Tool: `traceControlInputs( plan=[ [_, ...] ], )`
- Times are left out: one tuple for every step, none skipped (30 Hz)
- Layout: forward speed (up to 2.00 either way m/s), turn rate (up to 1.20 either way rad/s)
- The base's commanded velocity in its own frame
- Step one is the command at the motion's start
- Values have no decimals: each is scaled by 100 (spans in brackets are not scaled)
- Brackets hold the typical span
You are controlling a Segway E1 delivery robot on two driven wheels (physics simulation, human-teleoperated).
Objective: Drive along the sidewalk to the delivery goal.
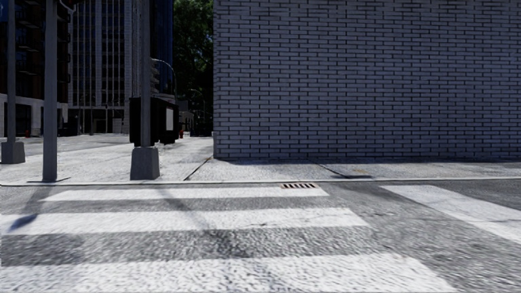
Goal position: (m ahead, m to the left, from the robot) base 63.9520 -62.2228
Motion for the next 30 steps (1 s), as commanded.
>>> traceControlInputs(
  plan=[
    [176,0],
    [176,0],
    [176,45],
    [176,62],
    [176,86],
    [176,93],
    [176,94],
    [176,46],
    [176,46],
    [176,0],
    [176,0],
    [176,0],
    [176,0],
    [176,0],
    [176,0],
    [176,0],
    [176,0],
    [176,0],
    [176,0],
    [176,0],
    [176,0],
    [176,0],
    [176,0],
    [176,17],
    [176,42],
    [176,61],
    [176,66],
    [176,67],
    [176,68],
    [176,65]
  ],
)
